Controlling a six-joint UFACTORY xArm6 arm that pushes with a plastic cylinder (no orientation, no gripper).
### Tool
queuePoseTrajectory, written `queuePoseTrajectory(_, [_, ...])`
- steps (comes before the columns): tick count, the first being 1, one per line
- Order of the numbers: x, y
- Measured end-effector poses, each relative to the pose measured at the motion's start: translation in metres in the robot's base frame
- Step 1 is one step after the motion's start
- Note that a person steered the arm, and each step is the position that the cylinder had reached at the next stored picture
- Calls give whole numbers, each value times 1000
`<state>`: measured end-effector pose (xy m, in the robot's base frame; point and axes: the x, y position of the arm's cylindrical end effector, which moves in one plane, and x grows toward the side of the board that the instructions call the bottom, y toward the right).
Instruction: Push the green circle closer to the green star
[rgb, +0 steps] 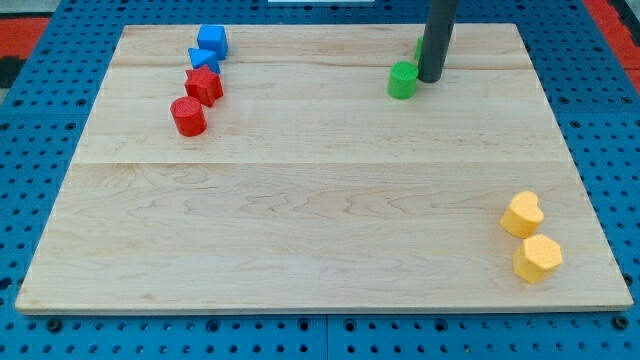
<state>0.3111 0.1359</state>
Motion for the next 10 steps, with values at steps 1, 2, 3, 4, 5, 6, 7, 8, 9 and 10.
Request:
queuePoseTrajectory(1, [28, -4])
queuePoseTrajectory(2, [52, -10])
queuePoseTrajectory(3, [33, -36])
queuePoseTrajectory(4, [6, -43])
queuePoseTrajectory(5, [-6, -50])
queuePoseTrajectory(6, [-6, -81])
queuePoseTrajectory(7, [-14, -94])
queuePoseTrajectory(8, [-14, -83])
queuePoseTrajectory(9, [-23, -83])
queuePoseTrajectory(10, [-32, -70])
